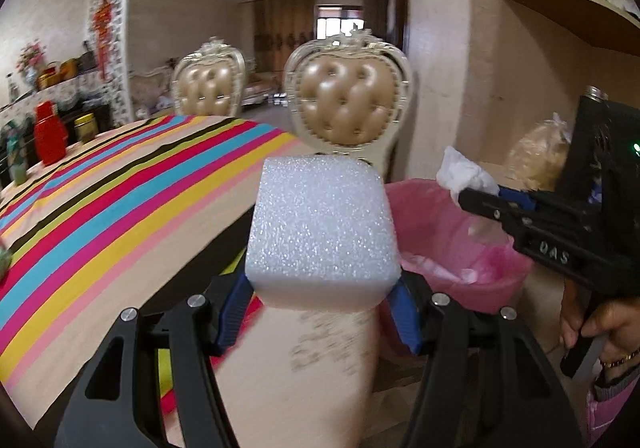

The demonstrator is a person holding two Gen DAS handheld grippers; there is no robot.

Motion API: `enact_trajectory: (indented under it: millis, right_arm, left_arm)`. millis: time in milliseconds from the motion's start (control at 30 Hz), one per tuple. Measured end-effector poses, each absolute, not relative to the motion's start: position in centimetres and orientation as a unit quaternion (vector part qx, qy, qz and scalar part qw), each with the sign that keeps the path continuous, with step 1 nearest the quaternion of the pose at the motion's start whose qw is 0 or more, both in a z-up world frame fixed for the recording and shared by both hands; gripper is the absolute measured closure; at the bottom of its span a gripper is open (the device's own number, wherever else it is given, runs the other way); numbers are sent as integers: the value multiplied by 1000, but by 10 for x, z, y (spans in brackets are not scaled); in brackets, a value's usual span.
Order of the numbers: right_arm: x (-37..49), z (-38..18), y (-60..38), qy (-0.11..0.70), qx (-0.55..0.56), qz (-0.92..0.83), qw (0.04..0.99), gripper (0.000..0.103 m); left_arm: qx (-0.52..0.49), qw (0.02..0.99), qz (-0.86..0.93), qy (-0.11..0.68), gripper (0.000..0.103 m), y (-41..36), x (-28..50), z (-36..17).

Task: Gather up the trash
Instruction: 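Carry the tissue and foam block with both tools over the pink bin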

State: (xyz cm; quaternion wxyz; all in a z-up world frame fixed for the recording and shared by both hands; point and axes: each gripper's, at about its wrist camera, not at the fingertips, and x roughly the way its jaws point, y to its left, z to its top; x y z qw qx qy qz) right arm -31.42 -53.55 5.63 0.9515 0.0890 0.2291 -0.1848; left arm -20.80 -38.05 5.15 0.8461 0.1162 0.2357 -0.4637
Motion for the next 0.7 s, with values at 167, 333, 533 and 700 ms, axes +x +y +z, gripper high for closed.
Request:
enact_trajectory:
  millis: [167,333,533,700]
  right_arm:
    - [-334,59,-563,223,89,-234,942,69]
    - [-347,57,-582,221,100,-249,938,69]
    - [-350,54,-597,226,108,-256,934,69]
    - [-349,51,-608,229,121,-258,931,68]
  left_arm:
    - [130,823,-498,241,43,-421,-216,51]
    - [132,804,-525,247,43,-450,-224,53]
    - [134,781,-552,259,43,-475,-223,50]
    - [139,773,-556,272,43,-494,-219,41]
